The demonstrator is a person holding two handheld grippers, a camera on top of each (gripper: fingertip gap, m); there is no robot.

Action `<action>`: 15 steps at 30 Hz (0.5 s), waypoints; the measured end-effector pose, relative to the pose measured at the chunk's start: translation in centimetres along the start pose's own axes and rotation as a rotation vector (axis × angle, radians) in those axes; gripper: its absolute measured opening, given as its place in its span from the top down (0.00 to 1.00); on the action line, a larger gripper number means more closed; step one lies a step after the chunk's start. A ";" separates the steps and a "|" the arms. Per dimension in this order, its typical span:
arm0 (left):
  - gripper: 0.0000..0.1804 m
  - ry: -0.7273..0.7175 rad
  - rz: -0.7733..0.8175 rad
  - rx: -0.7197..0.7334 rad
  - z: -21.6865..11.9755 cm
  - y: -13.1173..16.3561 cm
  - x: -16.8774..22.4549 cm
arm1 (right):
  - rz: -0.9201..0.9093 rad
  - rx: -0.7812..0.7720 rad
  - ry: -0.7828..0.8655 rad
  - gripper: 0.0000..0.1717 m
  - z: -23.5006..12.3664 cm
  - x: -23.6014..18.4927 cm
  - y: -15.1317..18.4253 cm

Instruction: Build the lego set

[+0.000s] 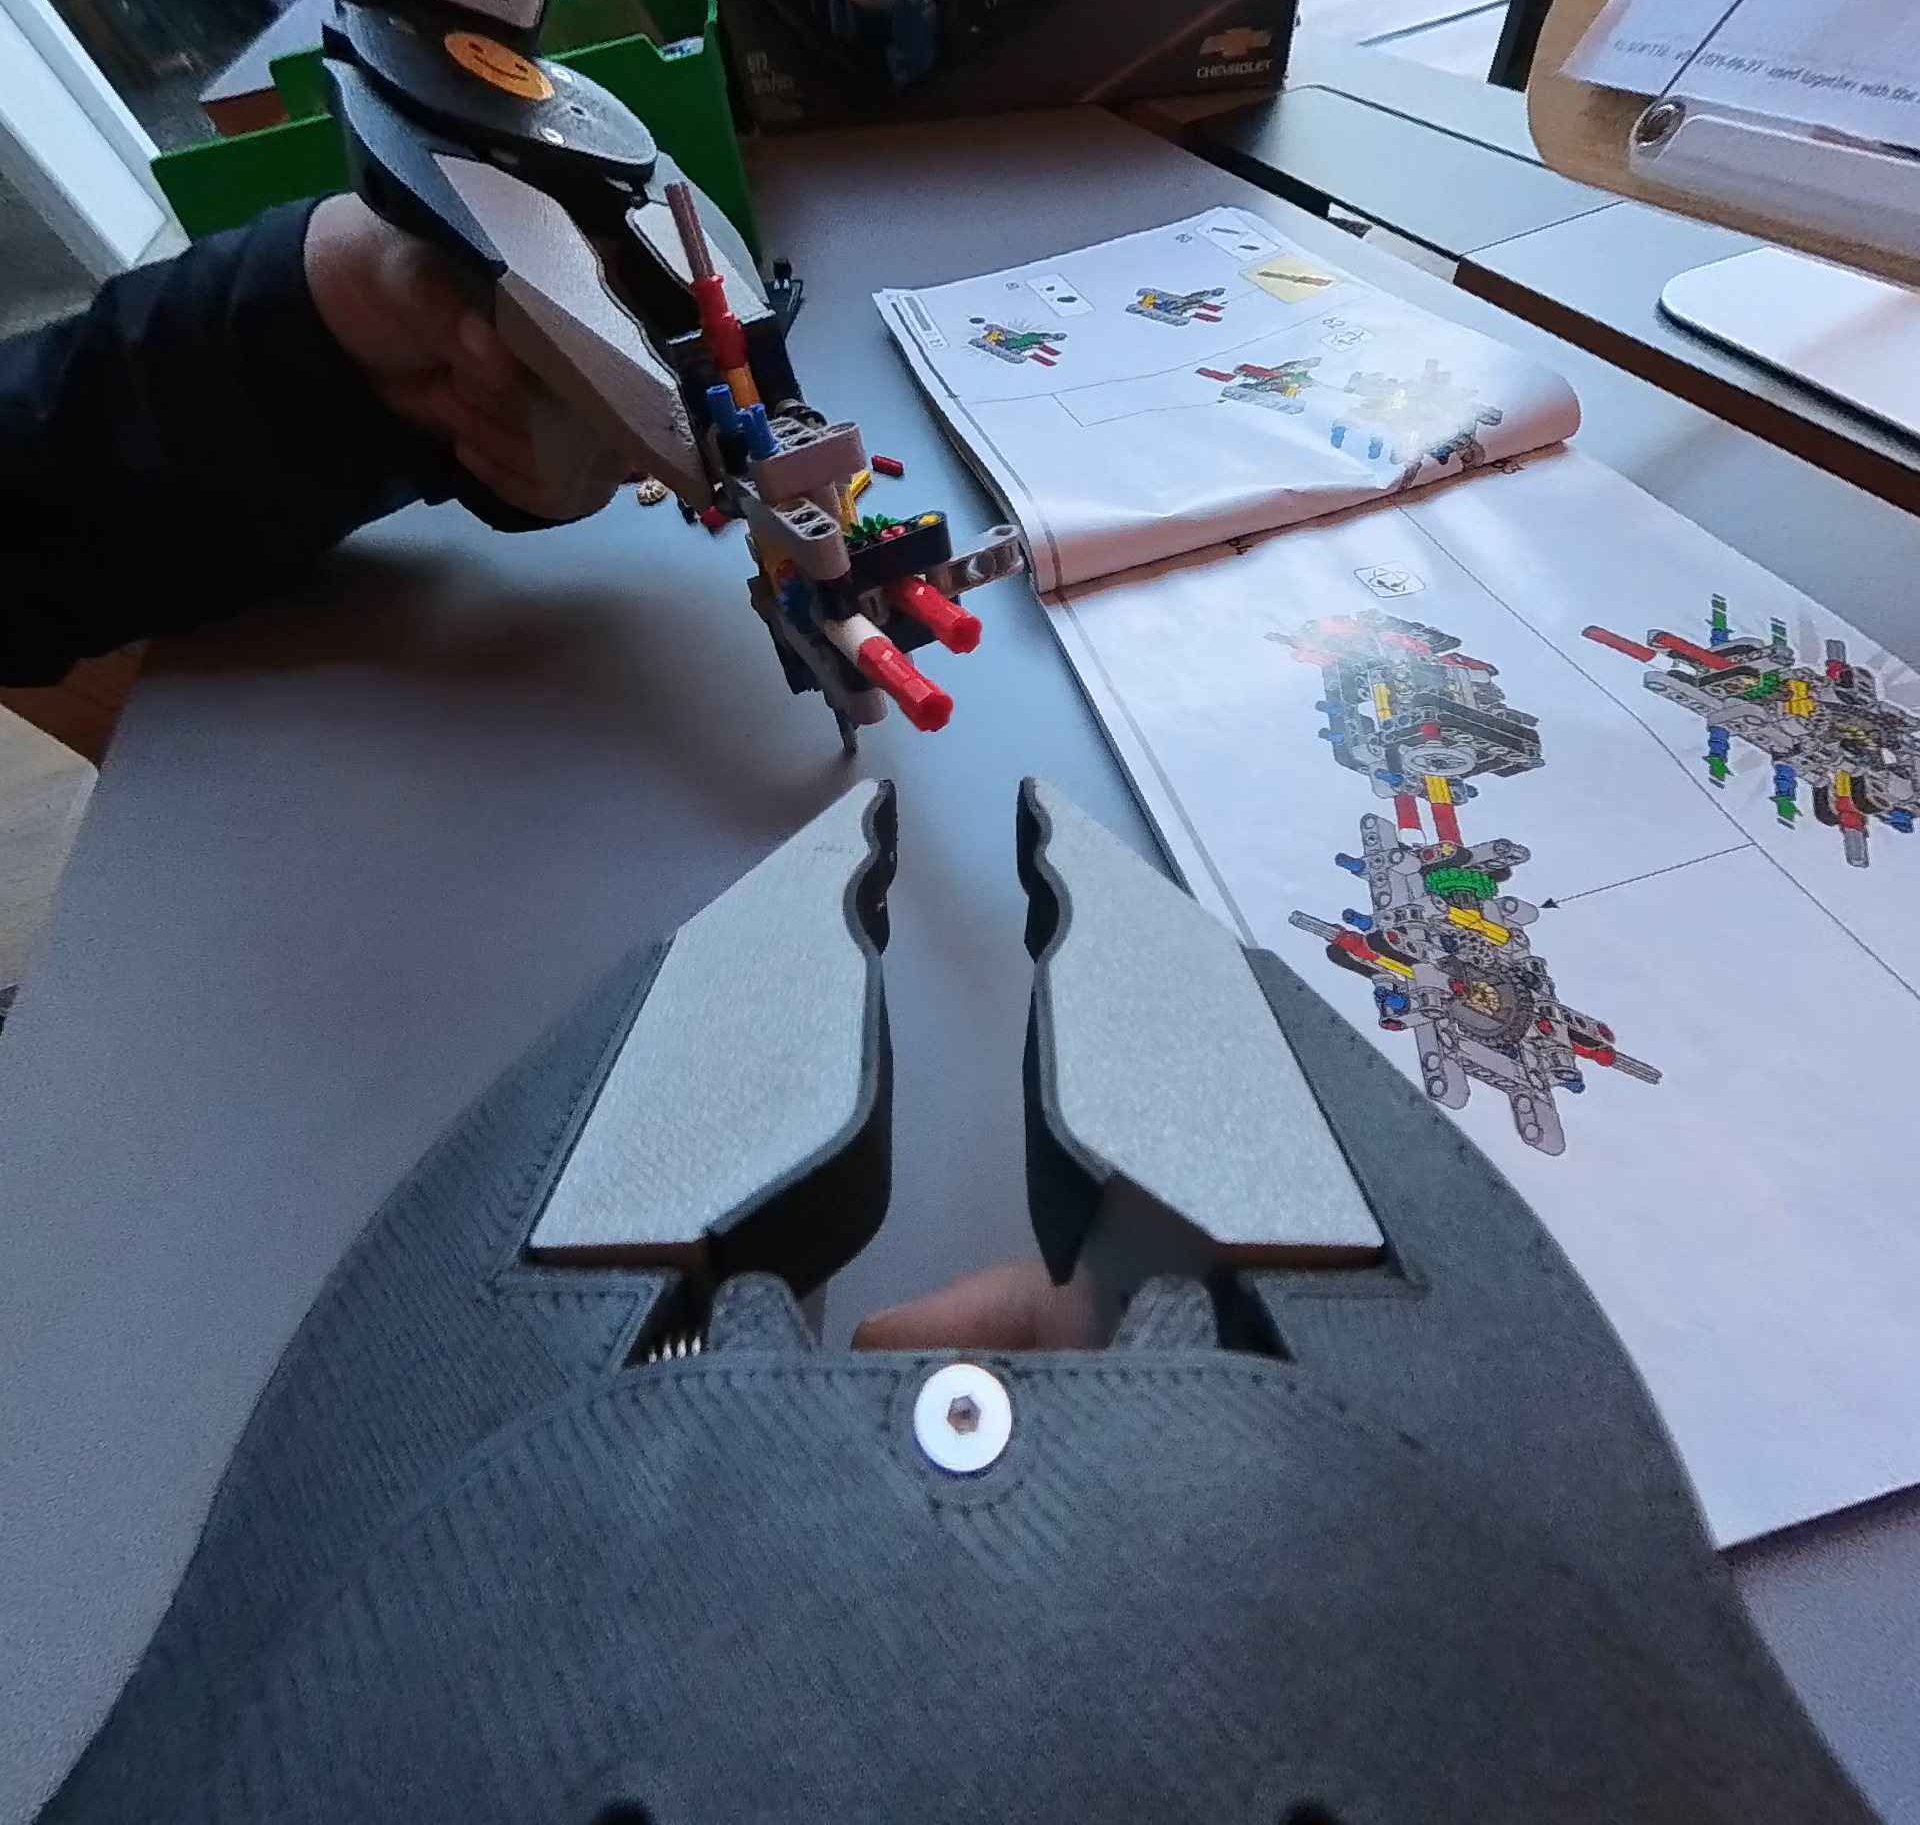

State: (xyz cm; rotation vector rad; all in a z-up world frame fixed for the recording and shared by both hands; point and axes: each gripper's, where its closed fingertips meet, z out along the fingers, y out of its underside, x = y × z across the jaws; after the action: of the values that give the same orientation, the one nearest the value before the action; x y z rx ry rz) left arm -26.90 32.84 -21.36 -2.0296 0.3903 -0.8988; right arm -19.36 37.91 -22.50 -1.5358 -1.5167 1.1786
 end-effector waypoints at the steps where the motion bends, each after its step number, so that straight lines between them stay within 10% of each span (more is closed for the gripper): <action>1: 0.87 0.000 0.000 0.000 0.0 0.0 0.0 | -0.002 -0.003 0.000 0.88 0.1 0.0 0.1; 15: 0.88 0.002 -0.012 0.004 -0.1 0.0 -0.2 | 0.003 -0.053 -0.004 0.89 0.6 0.1 1.3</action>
State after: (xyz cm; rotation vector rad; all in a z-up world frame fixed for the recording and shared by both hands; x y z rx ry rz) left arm -27.10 32.86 -21.43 -2.0296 0.3771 -0.9084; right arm -19.47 37.76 -23.91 -1.5714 -1.5604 1.1521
